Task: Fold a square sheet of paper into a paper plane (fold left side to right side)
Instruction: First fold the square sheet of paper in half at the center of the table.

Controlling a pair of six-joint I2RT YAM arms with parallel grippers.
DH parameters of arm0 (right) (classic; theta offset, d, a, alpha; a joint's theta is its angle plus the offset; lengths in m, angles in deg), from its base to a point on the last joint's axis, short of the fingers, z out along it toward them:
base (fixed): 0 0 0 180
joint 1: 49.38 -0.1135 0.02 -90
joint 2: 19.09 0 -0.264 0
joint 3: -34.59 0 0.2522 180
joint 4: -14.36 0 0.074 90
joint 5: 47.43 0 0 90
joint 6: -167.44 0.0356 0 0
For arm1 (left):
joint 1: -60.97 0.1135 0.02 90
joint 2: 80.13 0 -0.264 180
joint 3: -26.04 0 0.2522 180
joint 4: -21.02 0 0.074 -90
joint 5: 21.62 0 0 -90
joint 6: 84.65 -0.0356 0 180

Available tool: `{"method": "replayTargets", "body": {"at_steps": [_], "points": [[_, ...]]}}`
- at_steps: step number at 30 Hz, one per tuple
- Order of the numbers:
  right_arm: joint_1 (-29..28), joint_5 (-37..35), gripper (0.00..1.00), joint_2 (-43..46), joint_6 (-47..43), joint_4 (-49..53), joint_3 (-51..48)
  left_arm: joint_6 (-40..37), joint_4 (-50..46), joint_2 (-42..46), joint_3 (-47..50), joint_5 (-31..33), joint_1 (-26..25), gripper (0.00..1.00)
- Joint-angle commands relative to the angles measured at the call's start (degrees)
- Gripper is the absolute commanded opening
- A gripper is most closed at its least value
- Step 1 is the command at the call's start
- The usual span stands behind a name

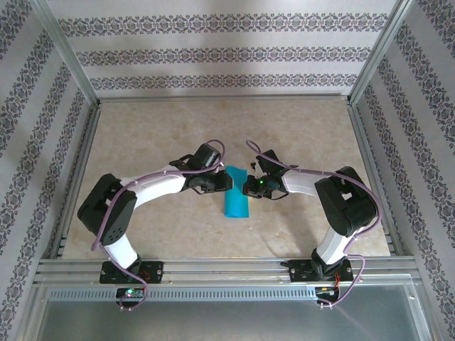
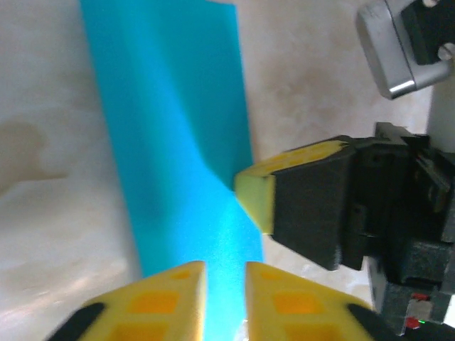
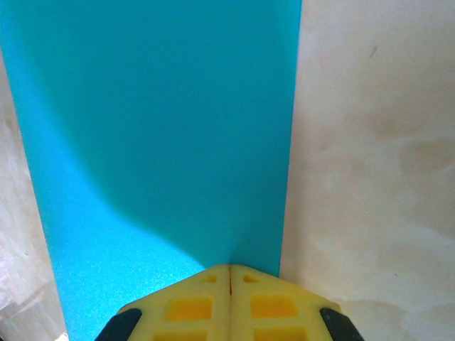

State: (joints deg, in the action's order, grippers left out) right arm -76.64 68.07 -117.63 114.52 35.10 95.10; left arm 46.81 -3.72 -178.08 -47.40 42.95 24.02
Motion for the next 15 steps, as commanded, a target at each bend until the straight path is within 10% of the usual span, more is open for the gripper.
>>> {"method": "replayTargets", "body": {"at_steps": [1,15], "points": [[-0.7,-5.2,0.00,-2.9,-0.7,3.5,-1.0,1.3,8.7,-3.2,0.7,-7.4,0.6,0.13],[-0.8,-6.2,0.00,-3.4,-1.3,4.3,-1.0,0.1,8.5,-8.2,3.5,-4.2,1.9,0.11]]}}
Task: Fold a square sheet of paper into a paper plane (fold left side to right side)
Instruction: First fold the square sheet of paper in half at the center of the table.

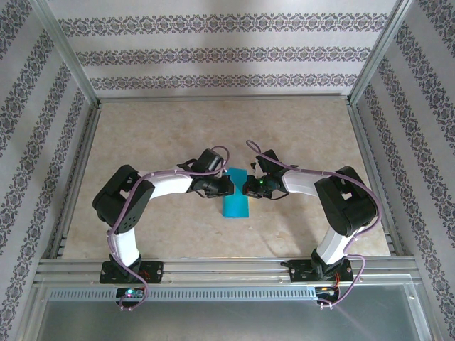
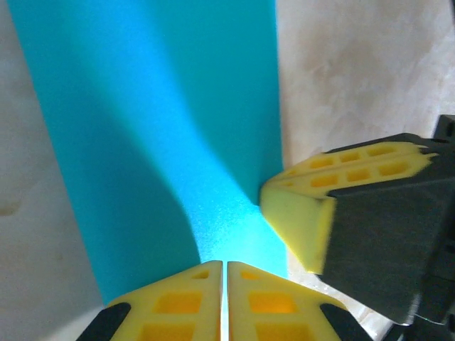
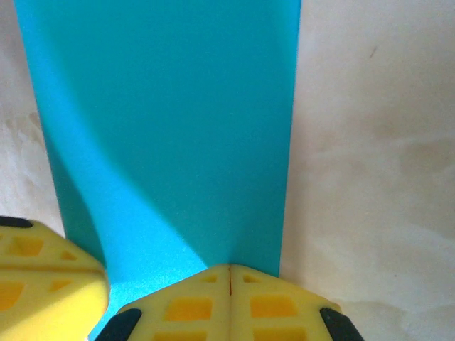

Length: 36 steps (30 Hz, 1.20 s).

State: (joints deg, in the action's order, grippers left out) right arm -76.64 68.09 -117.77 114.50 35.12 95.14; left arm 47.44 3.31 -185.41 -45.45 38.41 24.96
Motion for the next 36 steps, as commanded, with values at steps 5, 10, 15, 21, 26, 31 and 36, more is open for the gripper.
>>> {"method": "replayTargets", "body": {"at_steps": [5,10,15,21,26,31,36], "points": [[-0.7,-6.8,0.00,-3.4,-1.5,4.7,-1.1,-0.2,1.8,-0.6,3.5,0.5,2.1,0.11],[-0.8,-7.4,0.00,-3.5,-1.7,5.3,-1.0,-0.2,1.8,-0.4,5.1,0.9,2.8,0.11],[-0.8,-7.7,0.00,-3.5,-2.0,5.6,-0.9,-0.4,0.9,1.1,7.2,2.2,3.8,0.10],[-0.8,-7.7,0.00,-3.5,-2.1,5.7,-0.8,-1.8,-1.0,4.4,9.5,3.6,5.3,0.10],[-0.8,-7.4,0.00,-3.4,-2.2,5.6,-0.8,-2.8,-1.6,8.4,9.7,4.1,5.7,0.09],[-1.0,-7.8,0.00,-2.8,-2.2,5.7,-0.8,-2.8,1.1,10.9,8.8,3.5,4.6,0.07],[-1.2,-7.9,0.00,-2.7,-2.2,5.8,-0.6,-1.3,4.1,7.8,5.8,0.2,2.3,0.07]]}}
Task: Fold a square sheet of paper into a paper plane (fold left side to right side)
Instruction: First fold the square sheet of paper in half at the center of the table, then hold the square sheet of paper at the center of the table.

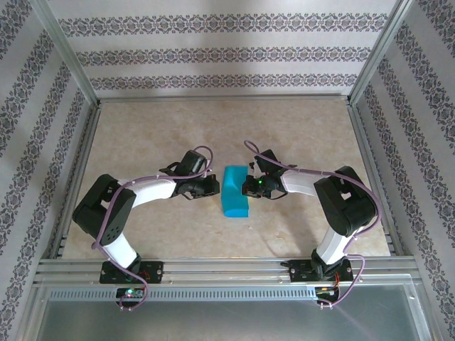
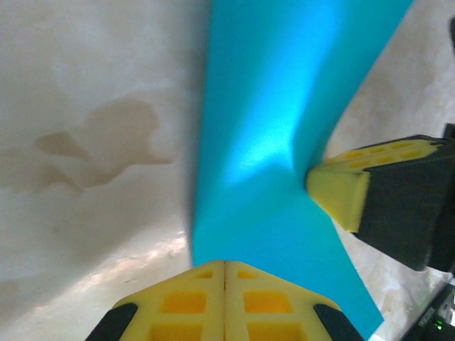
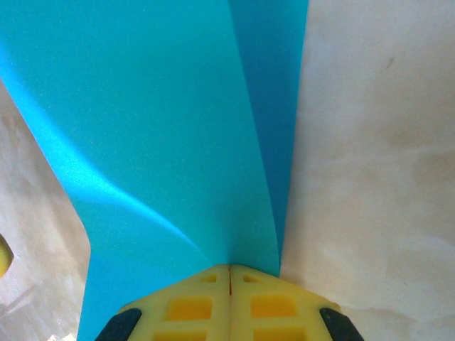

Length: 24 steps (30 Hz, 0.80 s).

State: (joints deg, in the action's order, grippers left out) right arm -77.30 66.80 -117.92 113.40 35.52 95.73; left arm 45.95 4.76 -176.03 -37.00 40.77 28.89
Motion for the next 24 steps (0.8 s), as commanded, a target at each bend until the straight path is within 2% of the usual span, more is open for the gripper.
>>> {"method": "replayTargets", "body": {"at_steps": [1,5,14,24], "points": [[-0.6,-6.5,0.00,-2.6,-1.1,5.5,-1.1,0.1,2.5,-2.6,-3.4,-2.7,-2.2,0.07],[-0.7,-6.6,0.00,-2.5,-1.1,5.6,-1.1,-0.7,1.7,-6.3,-6.1,-3.1,-3.9,0.06],[-0.9,-6.6,0.00,-2.6,-1.2,5.8,-1.0,0.7,0.5,-10.7,-7.3,-3.8,-4.0,0.06],[-1.0,-5.7,0.00,-2.4,-1.3,5.2,-0.4,0.7,-2.2,-10.8,-6.4,-2.0,-4.0,0.06]]}}
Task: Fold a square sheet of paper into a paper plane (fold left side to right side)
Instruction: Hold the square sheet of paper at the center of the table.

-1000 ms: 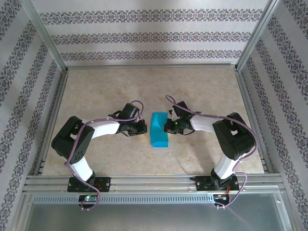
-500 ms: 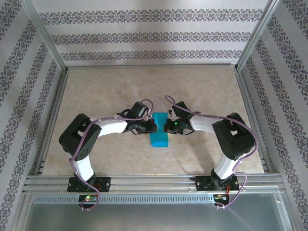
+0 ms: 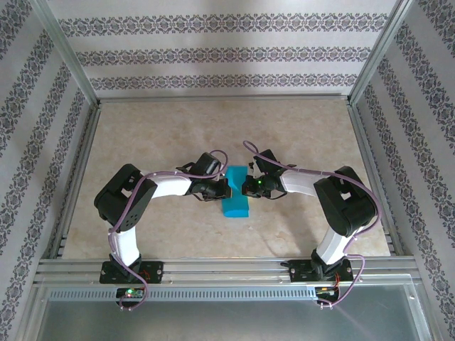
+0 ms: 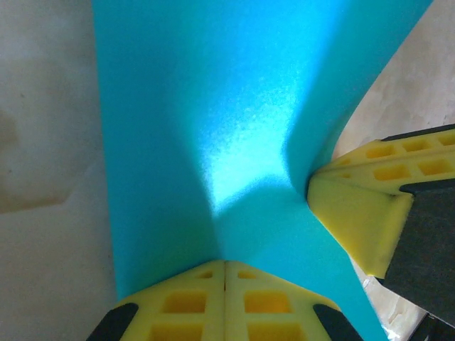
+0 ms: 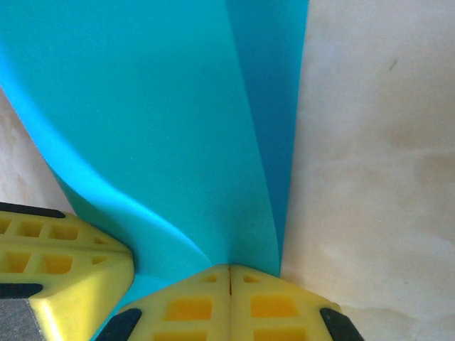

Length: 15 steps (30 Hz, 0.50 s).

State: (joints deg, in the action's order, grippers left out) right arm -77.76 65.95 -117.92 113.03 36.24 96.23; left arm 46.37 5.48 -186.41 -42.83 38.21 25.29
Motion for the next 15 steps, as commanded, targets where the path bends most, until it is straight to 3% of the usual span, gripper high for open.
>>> {"method": "replayTargets", "body": {"at_steps": [1,15], "points": [[-0.5,-4.6,0.00,-2.1,-0.9,4.4,-0.8,0.4,-3.3,-0.6,-0.7,0.6,-0.4,0.06],[-0.6,1.7,0.00,2.6,1.5,-0.8,1.3,0.4,-5.1,-2.0,-1.7,1.4,-0.4,0.07]]}}
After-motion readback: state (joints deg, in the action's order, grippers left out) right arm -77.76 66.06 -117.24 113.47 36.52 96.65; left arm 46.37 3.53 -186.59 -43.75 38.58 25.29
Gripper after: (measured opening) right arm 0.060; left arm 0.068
